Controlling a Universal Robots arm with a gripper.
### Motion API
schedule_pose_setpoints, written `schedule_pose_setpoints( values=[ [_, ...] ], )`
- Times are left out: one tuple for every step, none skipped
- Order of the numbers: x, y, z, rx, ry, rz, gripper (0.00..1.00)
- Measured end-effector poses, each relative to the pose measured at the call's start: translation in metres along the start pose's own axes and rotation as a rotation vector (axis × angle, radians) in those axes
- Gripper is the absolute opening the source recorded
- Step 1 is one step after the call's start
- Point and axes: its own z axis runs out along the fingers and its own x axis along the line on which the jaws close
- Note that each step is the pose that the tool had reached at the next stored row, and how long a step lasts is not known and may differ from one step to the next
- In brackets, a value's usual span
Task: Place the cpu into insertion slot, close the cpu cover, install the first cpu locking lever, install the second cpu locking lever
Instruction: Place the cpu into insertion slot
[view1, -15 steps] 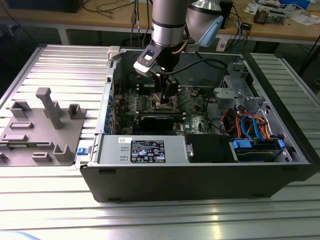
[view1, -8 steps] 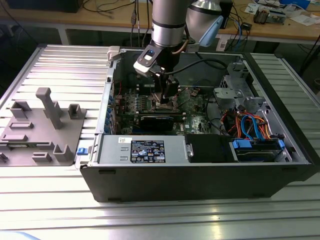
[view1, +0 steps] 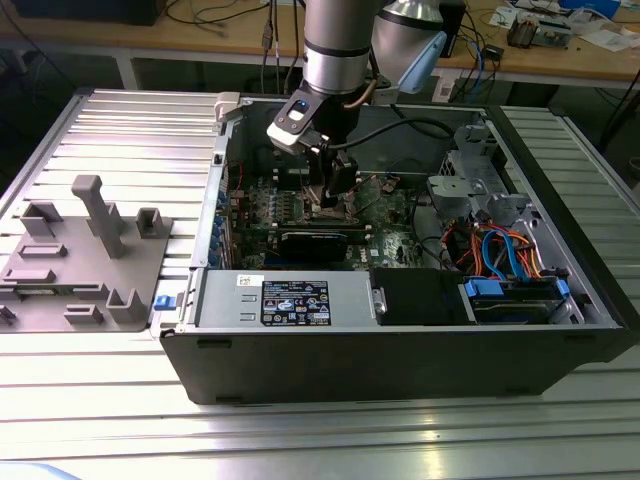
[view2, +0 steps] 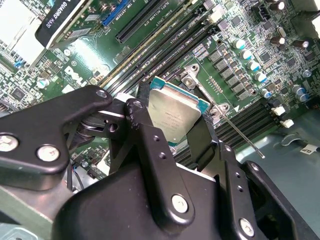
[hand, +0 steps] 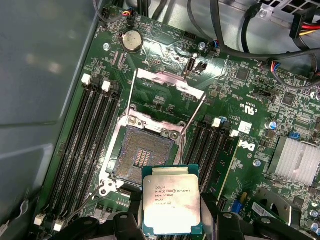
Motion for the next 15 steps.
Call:
schedule_pose_setpoints(
  values=[
    [0.0000, 0.0000, 0.0000, 0.0001, -0.0001, 0.001, 0.55],
    [0.0000, 0.0000, 0.0001, 0.0001, 0.0000, 0.001, 0.55],
    [0.0000, 0.0000, 0.0002, 0.0001, 0.0001, 0.002, 0.55],
    [0.0000, 0.0000, 0.0002, 0.0001, 0.0000, 0.002, 0.55],
    [0.0000, 0.0000, 0.0002, 0.0002, 0.0000, 0.002, 0.55],
    [0.0000, 0.0000, 0.0003, 0.0002, 0.0000, 0.003, 0.55],
    [0.0000, 0.0000, 0.0003, 0.0002, 0.0000, 0.003, 0.55],
    [0.0000, 0.0000, 0.0004, 0.0002, 0.0001, 0.004, 0.55],
    [0.0000, 0.0000, 0.0004, 0.0003, 0.0001, 0.004, 0.55],
    [0.0000, 0.0000, 0.0005, 0.0003, 0.0001, 0.005, 0.55],
    [0.0000, 0.0000, 0.0006, 0.0003, 0.0001, 0.006, 0.55],
    [0.0000, 0.0000, 0.0006, 0.0003, 0.0001, 0.006, 0.55],
    [0.0000, 0.0000, 0.0007, 0.0004, 0.0001, 0.007, 0.55],
    [0.0000, 0.0001, 0.0008, 0.0004, 0.0002, 0.008, 0.55],
    [0.0000, 0.0000, 0.0008, 0.0005, 0.0002, 0.008, 0.55]
  ],
)
